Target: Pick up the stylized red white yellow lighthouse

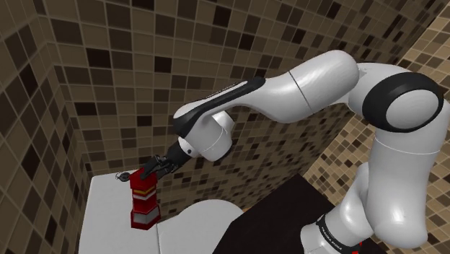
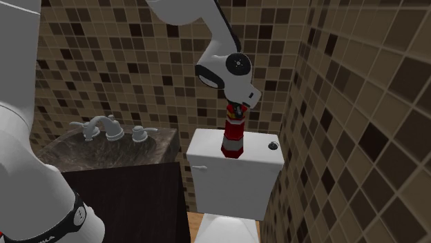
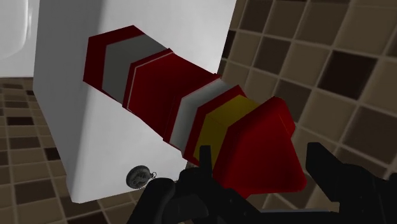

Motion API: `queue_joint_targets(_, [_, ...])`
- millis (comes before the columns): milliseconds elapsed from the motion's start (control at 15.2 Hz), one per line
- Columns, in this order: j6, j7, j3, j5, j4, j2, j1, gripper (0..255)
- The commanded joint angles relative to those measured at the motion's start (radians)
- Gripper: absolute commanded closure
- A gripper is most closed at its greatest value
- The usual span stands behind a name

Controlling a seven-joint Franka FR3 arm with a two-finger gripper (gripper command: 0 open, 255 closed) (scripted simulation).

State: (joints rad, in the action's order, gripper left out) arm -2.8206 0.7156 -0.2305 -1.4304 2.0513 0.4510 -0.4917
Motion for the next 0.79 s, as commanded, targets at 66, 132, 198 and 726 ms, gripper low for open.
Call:
queue_joint_targets(66, [0.011, -0.059, 0.009, 0.047, 0.013, -0.037, -0.008, 255])
queue_joint_targets(132, [0.015, -0.077, 0.013, 0.062, 0.017, -0.048, -0.010, 255])
queue_joint_targets(198, [0.019, -0.096, 0.016, 0.077, 0.022, -0.060, -0.013, 255])
queue_joint_targets(726, [0.047, -0.207, 0.039, 0.170, 0.044, -0.129, -0.027, 255])
